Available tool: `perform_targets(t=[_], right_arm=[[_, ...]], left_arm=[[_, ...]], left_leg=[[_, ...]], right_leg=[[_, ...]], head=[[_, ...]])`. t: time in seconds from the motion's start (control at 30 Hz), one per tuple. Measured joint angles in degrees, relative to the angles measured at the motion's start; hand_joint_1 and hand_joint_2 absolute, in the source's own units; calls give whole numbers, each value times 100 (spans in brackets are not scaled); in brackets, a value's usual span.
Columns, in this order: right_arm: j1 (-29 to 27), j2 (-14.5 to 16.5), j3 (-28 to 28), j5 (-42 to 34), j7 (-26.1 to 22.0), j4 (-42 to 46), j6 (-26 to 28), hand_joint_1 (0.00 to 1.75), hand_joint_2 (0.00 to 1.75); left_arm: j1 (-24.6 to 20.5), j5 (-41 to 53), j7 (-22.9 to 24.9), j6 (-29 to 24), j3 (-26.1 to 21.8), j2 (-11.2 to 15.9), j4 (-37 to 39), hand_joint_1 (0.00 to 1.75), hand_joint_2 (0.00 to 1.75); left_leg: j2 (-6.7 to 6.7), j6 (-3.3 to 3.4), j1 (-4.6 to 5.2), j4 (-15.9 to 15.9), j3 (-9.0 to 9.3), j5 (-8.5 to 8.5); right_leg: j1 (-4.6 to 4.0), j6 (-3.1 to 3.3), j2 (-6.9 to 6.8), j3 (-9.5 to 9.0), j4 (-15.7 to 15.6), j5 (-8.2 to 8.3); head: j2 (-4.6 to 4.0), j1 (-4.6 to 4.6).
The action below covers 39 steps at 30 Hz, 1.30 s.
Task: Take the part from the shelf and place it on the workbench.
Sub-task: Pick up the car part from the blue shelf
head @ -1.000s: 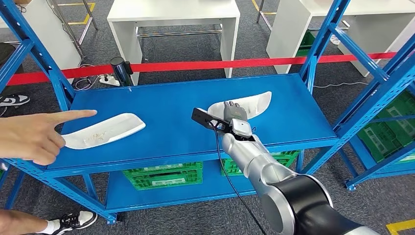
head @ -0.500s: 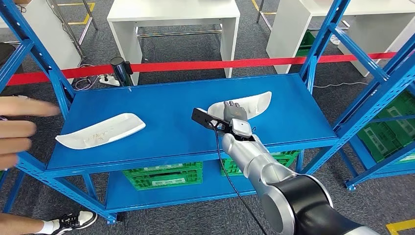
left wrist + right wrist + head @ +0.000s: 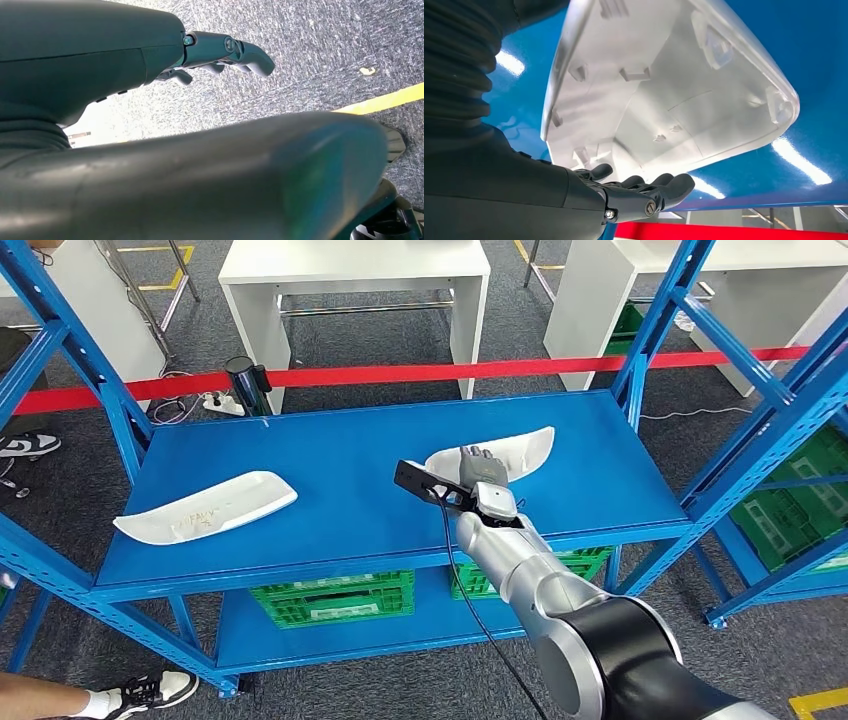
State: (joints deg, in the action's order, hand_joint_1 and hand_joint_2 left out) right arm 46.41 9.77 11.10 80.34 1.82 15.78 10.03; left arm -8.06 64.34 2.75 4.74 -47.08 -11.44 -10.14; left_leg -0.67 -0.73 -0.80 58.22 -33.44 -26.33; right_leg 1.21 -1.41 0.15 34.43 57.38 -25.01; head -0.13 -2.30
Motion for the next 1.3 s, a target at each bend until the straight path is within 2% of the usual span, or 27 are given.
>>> perform_targets(t=[0.07,0.2,0.27,1.13,1.23,1.3], right_arm=[[-3,-2,0,-1,-4,0,3,131,175],[-6,-2,0,2,-12,0,9,155,175],[-8,-2,0,8,-21,0,8,161,175],[84,-2,0,58,-46,0,-14,164,175],[85,-2,0,60,-45,0,-24,162,175],[85,-2,0,57,-42,0,-22,160,175]], left_arm=[[0,4,0,0,0,-1,0,0,0],[0,9,0,0,0,-1,-1,0,0],[1,9,1,0,0,-1,0,0,0],[2,-10,21,0,-51,-3,0,0,0],[2,-11,-91,0,-61,-4,0,0,0],[1,-9,-281,0,-63,-8,-1,0,87]], left_leg=[[0,0,0,0,0,0],[0,0,0,0,0,0],[0,0,0,0,0,0],[-2,0,0,0,1,0],[-2,0,0,0,1,0],[-2,0,0,0,2,0]], right_leg=[[0,0,0,0,0,0],[0,0,0,0,0,0],[0,0,0,0,0,0],[0,0,-2,-4,0,0],[0,0,-2,-4,0,0],[0,0,-2,-4,0,0]], head=[[0,1],[0,1],[0,1],[0,0],[0,-1],[0,0]])
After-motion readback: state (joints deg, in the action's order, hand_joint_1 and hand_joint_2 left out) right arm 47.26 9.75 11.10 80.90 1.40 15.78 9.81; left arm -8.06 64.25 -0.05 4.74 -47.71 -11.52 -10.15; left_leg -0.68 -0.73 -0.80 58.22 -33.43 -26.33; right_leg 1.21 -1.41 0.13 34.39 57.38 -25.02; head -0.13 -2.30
